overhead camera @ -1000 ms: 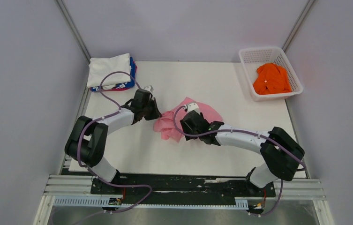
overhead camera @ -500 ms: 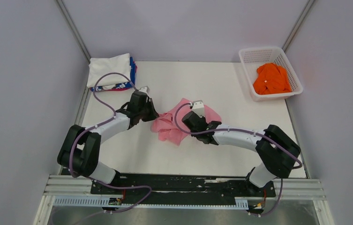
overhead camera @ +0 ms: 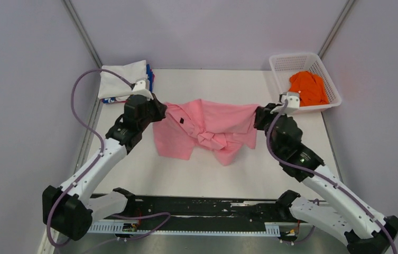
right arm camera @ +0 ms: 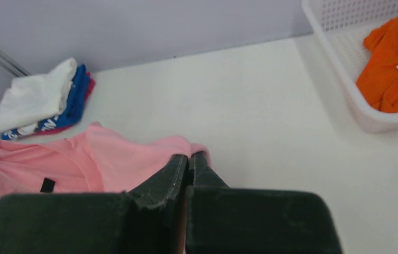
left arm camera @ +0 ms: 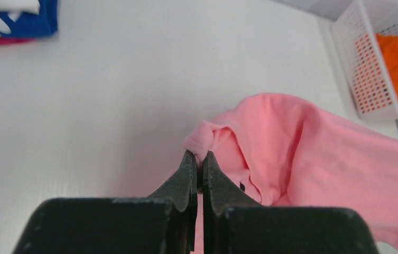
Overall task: Fold and stack the t-shirts
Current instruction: Flatten out the tshirt
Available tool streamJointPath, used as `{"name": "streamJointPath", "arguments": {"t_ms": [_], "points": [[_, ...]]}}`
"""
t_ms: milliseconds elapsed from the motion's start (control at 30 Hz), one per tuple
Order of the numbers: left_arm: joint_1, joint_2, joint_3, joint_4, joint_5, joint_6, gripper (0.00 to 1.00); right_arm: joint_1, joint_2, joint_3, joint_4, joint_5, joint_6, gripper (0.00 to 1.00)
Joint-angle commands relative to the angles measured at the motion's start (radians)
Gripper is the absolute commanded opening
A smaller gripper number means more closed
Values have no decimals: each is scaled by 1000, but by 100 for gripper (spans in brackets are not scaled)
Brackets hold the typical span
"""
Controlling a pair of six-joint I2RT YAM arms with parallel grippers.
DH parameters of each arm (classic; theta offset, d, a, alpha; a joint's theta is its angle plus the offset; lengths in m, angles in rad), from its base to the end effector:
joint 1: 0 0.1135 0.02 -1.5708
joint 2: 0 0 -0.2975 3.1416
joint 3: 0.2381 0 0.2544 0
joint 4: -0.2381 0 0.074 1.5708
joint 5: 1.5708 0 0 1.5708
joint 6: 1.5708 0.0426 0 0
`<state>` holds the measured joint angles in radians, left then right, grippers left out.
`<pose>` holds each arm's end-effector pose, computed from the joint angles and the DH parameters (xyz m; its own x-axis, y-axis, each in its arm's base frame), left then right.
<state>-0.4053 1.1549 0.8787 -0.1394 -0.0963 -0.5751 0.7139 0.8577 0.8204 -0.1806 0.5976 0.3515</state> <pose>0.2410 -0.0990 0.3290 -0.4808 -0.3828 -0.7888 0.0597 0.8833 -0.4650 0.1527 0.1006 0.3656 -0.1968 0.2061 -0.9585 -0.0621 0.9731 0.2220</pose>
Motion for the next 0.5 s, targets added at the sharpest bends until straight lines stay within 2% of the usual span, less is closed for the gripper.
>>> {"name": "streamJointPath", "arguments": {"t_ms": [0, 233, 467], "points": [[-1, -176, 107, -8, -122, 87, 0, -30, -118, 87, 95, -51, -143, 0], [-1, -374, 216, -84, -286, 144, 0, -30, -233, 232, 99, 29, -278, 0], [-2, -585, 224, -82, -327, 184, 0, -30, -374, 289, 97, -139, -281, 0]]}}
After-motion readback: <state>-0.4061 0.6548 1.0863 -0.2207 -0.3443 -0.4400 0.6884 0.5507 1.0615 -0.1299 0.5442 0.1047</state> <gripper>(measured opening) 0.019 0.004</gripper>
